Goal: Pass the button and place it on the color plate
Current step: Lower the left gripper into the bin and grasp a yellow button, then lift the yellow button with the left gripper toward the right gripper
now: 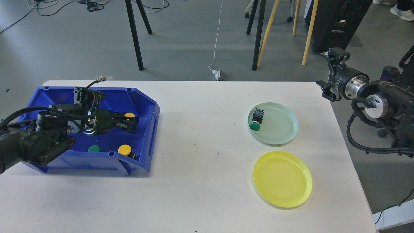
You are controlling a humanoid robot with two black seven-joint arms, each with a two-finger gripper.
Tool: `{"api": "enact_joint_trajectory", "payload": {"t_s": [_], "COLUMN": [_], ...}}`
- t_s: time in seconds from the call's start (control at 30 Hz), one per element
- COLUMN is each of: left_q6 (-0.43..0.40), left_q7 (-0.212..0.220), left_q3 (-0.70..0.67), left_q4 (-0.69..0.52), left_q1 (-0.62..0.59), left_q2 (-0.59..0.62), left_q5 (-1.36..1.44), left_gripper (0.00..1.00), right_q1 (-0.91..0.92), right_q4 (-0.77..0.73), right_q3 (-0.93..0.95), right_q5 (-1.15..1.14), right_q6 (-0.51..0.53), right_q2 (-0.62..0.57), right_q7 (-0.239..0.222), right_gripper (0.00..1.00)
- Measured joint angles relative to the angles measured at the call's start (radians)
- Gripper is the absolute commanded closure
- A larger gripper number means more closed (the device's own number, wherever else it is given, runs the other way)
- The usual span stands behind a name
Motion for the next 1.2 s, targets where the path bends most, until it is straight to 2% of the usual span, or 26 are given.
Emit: {"api": "enact_joint_trajectory", "payload": {"t_s": [0.17, 0.3, 0.73, 0.83, 0.97, 1.1, 1.2], "left_q6": [-0.001, -0.008, -0.017, -0.054, -0.131, -0.225, -0.263], "left_q7": [-0.005, -0.014, -0.016, -0.016, -0.016, -0.004, 0.023], "left_q3": [0.000, -0.011, -0.037, -0.097, -0.250, -0.413, -0.479], "left_q4": [-0.015, -0.064, -0.483, -0.550, -0.584, -0.584, -0.577], "left_q1": [0.000, 0.001, -0.003, -0.009, -0.017, -0.061, -0.113], "left_q2": [0.018, 0.100, 0.542, 0.603, 0.635, 0.612, 0.545], "left_q5": [-0.004, -0.006, -0.018, -0.033, -0.040, -0.050, -0.091], "left_gripper": [0.79, 0.79, 0.78, 0.78, 0.78, 0.78, 0.78], "right_q1": [0.000, 0.000, 0.011, 0.012, 0.015, 0.029, 0.048], "right_q4": [-0.002, -0.012, -0.091, -0.097, -0.097, -0.091, -0.082], "right_q3": [0.000, 0.000, -0.034, -0.034, -0.034, -0.032, -0.024], "right_q5": [0.000, -0.001, 0.000, 0.000, 0.000, 0.001, 0.002], "right_q6": [-0.001, -0.001, 0.000, 0.000, 0.001, 0.000, 0.000], "right_q2": [0.000, 0.002, 0.081, 0.093, 0.104, 0.108, 0.115], "right_q7": [0.000, 0.000, 0.002, 0.002, 0.004, 0.008, 0.012], "right_gripper": [0.02, 0.02, 0.02, 0.02, 0.02, 0.02, 0.02]}}
